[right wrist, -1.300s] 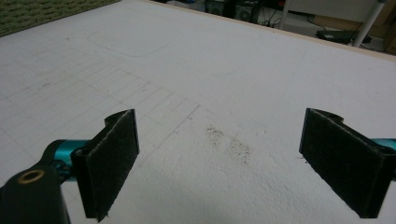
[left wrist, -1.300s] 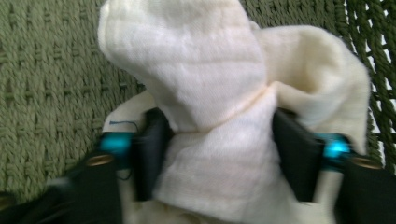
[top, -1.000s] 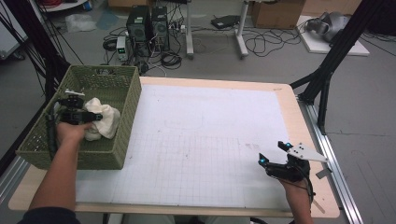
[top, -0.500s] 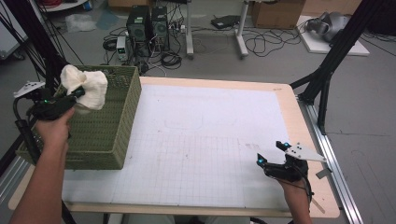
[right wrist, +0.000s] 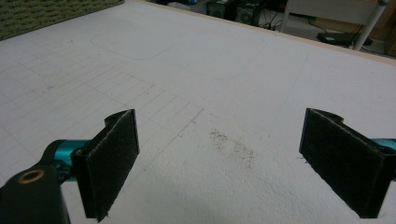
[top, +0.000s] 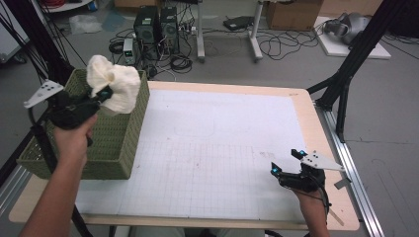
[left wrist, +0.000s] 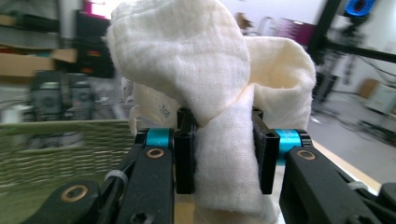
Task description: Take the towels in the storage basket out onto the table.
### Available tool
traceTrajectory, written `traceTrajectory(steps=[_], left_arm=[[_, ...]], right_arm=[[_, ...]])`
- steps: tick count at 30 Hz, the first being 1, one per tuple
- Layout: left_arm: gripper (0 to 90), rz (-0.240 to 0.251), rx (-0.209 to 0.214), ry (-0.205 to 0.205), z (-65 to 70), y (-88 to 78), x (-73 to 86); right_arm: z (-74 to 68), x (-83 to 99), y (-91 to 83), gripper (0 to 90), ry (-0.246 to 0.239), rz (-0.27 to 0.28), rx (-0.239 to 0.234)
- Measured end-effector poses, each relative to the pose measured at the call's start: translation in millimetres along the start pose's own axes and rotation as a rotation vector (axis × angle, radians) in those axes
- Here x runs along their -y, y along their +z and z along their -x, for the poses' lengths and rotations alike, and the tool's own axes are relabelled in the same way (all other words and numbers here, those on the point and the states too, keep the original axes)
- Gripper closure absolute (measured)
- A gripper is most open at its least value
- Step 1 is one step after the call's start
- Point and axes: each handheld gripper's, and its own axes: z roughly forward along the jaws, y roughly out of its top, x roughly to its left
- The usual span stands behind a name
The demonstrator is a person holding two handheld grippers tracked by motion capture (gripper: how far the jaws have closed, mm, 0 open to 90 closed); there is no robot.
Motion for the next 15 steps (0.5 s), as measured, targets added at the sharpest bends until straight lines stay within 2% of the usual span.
traceTrajectory(steps=[7,11,15], left_arm=[[68.3,-0.042,0.167,0.036,52.2,27.2,15.8],[68.3,-0.105,0.254,0.047,80.2,47.7,38.0],[68.3,-0.160,0.313,0.057,102.9,62.8,60.8]], right_arm=[[0.2,-0.4,-0.3,11.2,0.002,0.005,-0.003],[-0.7,-0.4,0.7,11.2,-0.002,0.002,-0.006],[-0.4,0.0,0.4,11.2,-0.003,-0.003,-0.004]])
